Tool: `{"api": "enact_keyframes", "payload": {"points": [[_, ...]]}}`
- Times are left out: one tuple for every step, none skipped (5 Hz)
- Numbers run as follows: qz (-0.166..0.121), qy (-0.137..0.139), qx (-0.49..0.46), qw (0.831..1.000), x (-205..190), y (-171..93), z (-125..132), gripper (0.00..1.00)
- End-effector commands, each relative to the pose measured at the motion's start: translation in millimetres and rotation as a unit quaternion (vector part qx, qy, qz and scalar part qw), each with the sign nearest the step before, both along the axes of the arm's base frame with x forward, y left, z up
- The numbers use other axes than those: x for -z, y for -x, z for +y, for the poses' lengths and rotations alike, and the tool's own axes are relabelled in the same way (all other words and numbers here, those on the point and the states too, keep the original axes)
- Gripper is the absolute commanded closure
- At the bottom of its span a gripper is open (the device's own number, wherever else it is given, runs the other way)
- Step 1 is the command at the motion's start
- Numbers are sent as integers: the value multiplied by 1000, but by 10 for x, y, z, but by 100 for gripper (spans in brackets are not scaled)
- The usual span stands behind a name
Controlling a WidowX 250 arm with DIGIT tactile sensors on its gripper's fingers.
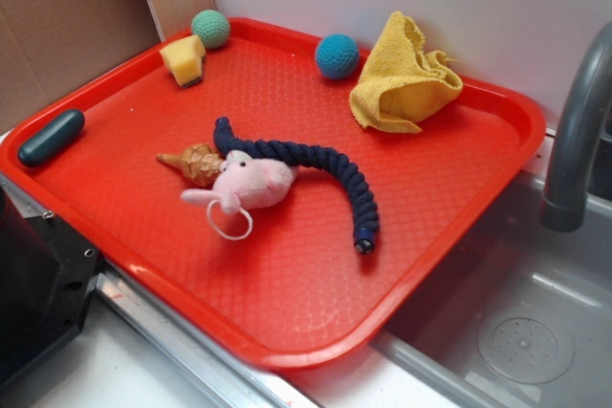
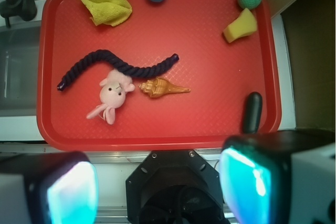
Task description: Grab the plastic pickle.
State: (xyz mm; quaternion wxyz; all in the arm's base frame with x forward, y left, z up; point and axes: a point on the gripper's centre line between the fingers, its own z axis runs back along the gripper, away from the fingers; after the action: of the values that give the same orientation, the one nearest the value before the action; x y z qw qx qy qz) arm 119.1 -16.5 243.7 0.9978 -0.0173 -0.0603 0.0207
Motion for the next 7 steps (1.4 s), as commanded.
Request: {"api": "enact_keyframes", "payload": {"points": [[0, 0, 0, 1000, 0, 0, 0, 0], [5, -23, -76, 997, 431, 145, 500, 0], [-25, -20, -111, 993, 590, 149, 846, 0], [-25, -37, -143, 989, 935, 182, 1129, 0], [-5, -30, -148, 988, 1269, 192, 1287, 0], [15, -7, -131, 991, 1637, 88, 1385, 0], [33, -12, -100, 994, 1875, -209, 1390, 0]]}}
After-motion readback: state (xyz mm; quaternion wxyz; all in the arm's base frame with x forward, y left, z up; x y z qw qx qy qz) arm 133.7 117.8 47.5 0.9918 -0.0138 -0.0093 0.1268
